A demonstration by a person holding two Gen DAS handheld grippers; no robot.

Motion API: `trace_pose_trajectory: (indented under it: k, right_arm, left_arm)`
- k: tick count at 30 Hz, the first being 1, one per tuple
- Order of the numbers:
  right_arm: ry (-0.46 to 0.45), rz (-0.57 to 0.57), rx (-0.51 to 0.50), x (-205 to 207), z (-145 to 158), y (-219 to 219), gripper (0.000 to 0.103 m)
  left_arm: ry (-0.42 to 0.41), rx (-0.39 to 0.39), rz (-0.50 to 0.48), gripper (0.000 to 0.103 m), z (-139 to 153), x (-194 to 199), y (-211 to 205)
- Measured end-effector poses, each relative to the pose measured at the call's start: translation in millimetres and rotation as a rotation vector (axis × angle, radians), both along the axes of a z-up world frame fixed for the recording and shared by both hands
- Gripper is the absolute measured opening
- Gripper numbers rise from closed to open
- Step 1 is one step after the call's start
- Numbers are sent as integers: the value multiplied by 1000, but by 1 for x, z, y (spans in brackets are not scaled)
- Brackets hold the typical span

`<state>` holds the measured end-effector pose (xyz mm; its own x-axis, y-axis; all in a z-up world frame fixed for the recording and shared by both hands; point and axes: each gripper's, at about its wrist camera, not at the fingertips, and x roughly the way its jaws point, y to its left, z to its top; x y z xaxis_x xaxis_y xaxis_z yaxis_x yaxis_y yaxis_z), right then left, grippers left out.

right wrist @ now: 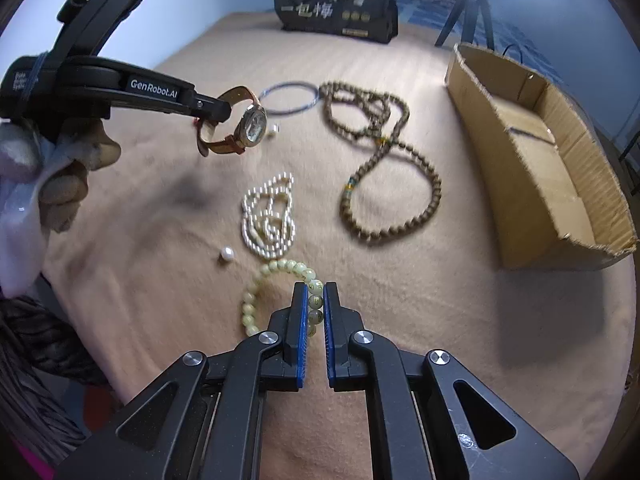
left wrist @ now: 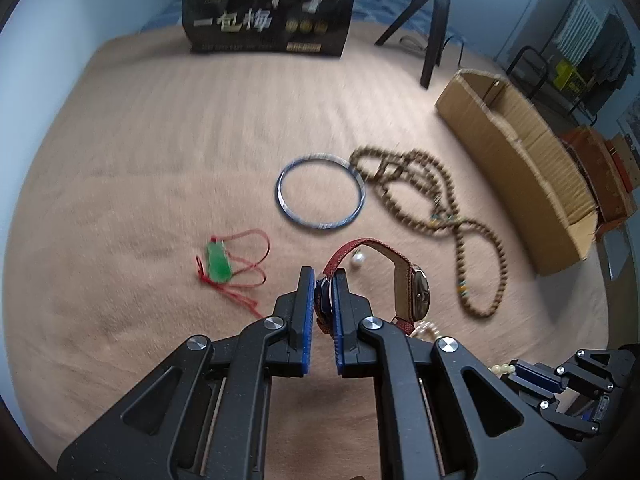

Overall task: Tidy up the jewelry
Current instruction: 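Carry the watch and bracelet into the cardboard box and open both tools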

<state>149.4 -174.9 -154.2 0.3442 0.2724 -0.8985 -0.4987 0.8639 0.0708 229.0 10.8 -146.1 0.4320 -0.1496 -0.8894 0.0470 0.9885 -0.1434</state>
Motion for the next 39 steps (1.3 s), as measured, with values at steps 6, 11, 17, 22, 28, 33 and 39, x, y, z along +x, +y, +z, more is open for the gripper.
trace_pose_trajectory:
  k: [6, 11, 17, 22, 28, 33, 39]
  right_arm:
    - [-76, -42, 41, 7, 23, -7, 6]
    - [-158, -85, 58, 19, 48, -22, 6]
    - [-241, -164, 80, 31, 78, -54, 6]
    - [-271, -233, 84, 41, 87, -83, 6]
    - [-297, -299, 83, 50, 97, -108, 6]
    - [-296, -348, 86, 66, 98, -126, 6]
    - [-260, -396, 117, 87, 92, -142, 6]
  left_arm:
    - [-62, -16, -11, 6, 25, 1, -12]
    - [-103, -49, -19, 6, 44, 8, -24]
    - [-137, -80, -34, 6, 59, 18, -46]
    - [-151, -100, -51, 6, 65, 32, -70]
    - [-176, -141, -79, 6, 75, 49, -105]
    - [-177, -160, -106, 6, 73, 67, -137]
    - [-169, -174, -131, 6, 63, 90, -168]
